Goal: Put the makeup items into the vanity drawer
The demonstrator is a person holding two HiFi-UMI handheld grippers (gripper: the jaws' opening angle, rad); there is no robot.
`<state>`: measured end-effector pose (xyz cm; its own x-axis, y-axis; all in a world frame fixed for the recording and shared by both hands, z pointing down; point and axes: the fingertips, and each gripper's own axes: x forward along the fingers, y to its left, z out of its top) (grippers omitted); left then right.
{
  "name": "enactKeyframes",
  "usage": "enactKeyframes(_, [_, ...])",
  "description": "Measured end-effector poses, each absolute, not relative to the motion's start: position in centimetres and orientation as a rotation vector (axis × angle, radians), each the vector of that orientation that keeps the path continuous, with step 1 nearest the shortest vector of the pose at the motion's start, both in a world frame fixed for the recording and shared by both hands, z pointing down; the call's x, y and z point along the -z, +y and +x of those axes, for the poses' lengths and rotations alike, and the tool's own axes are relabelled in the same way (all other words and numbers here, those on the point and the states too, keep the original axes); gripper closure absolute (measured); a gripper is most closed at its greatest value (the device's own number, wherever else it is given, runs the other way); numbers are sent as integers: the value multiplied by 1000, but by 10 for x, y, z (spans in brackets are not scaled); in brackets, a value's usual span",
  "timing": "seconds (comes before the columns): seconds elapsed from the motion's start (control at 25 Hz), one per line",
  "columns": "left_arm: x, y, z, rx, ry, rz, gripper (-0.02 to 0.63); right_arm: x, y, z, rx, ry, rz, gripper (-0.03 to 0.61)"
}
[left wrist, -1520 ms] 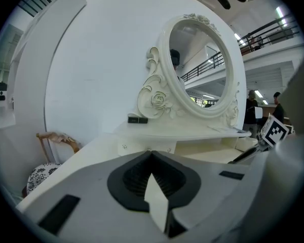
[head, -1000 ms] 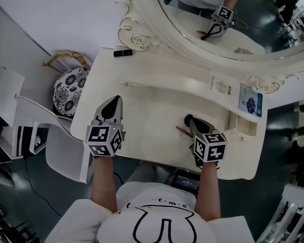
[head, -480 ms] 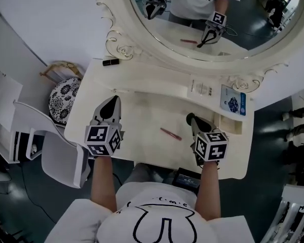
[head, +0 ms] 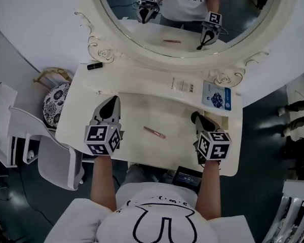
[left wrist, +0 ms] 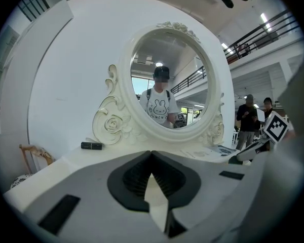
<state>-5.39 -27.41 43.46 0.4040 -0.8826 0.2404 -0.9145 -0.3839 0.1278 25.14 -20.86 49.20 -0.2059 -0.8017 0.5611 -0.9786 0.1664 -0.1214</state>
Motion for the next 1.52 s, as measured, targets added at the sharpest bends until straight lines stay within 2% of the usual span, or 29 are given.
enactKeyframes(0.4, [-429,-277,3,-190,-1555,2456,606,-488,-200,316,-663,-2052,1782,563])
enactKeyframes(0.64, [-436,-275,17,-204,-1555,2445,606,-497,-199,323,-690,-2074,1721,557])
enactKeyframes(0.68, [-437,-275,18,-206,-1557,2440,606,-499,-198,322,-691,-2075,1709,553])
enactKeyframes(0.76, [-440,-274,19,-209,-1559,2433,606,-502,-197,323,-686,-2070,1702,494])
enactKeyframes(0.88, [-442,-271,19,-210,-1557,2431,606,-502,-196,324,-682,-2071,1710,474])
enactKeyframes(1.16, [-441,-264,2,-210,-1557,2434,606,-496,-195,305,-653,-2094,1705,466])
enactKeyframes(1.52, [-437,-259,-62,-215,-1616,2403,606,-493,-204,238,-627,-2157,1627,466])
